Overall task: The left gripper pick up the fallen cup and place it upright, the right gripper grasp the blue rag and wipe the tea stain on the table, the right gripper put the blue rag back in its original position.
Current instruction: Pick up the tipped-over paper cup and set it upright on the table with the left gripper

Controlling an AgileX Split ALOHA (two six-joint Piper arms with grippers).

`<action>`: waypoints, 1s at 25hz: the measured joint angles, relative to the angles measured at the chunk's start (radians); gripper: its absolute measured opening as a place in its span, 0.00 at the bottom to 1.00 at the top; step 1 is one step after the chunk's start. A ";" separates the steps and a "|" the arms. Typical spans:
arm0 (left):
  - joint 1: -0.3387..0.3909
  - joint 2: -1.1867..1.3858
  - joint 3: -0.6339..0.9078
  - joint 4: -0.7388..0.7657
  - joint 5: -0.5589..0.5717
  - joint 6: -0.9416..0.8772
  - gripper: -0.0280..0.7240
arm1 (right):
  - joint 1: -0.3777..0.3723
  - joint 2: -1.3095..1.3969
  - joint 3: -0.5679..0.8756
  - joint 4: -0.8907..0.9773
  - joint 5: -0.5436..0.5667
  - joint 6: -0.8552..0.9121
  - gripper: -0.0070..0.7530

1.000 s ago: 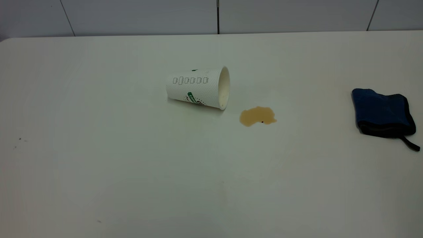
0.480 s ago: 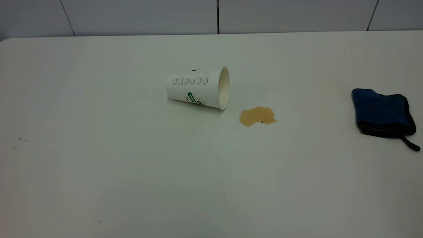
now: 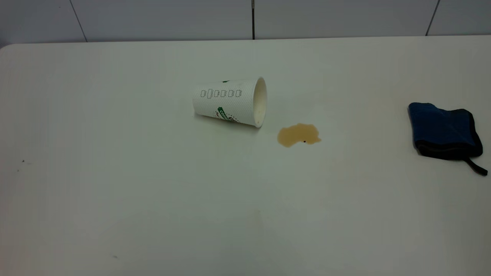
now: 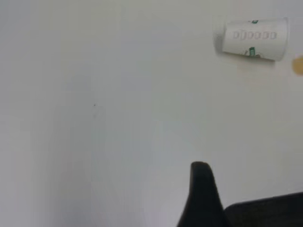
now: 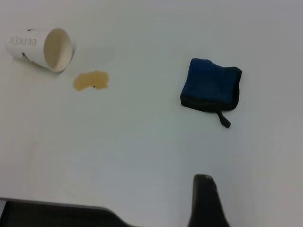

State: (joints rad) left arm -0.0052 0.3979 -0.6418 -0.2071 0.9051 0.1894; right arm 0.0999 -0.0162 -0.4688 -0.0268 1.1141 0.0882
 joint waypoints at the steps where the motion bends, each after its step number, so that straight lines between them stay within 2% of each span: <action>1: 0.000 0.064 -0.016 -0.032 -0.031 0.047 0.83 | 0.000 0.000 0.000 0.000 0.000 0.000 0.71; 8: -0.001 0.493 -0.149 -0.272 -0.178 0.341 0.84 | 0.000 0.000 0.000 0.000 0.000 0.000 0.71; 11: -0.033 0.637 -0.198 -0.349 -0.228 0.447 0.84 | 0.000 0.000 0.000 0.000 0.000 0.000 0.71; 20: -0.334 0.965 -0.259 -0.356 -0.521 0.494 0.82 | 0.000 0.000 0.000 0.000 0.000 0.000 0.71; 25: -0.462 1.156 -0.339 -0.277 -0.554 0.424 0.82 | 0.000 0.000 0.000 0.000 0.000 0.000 0.71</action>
State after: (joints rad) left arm -0.4676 1.5542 -0.9804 -0.4842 0.3513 0.6129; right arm 0.0999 -0.0162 -0.4688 -0.0268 1.1141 0.0882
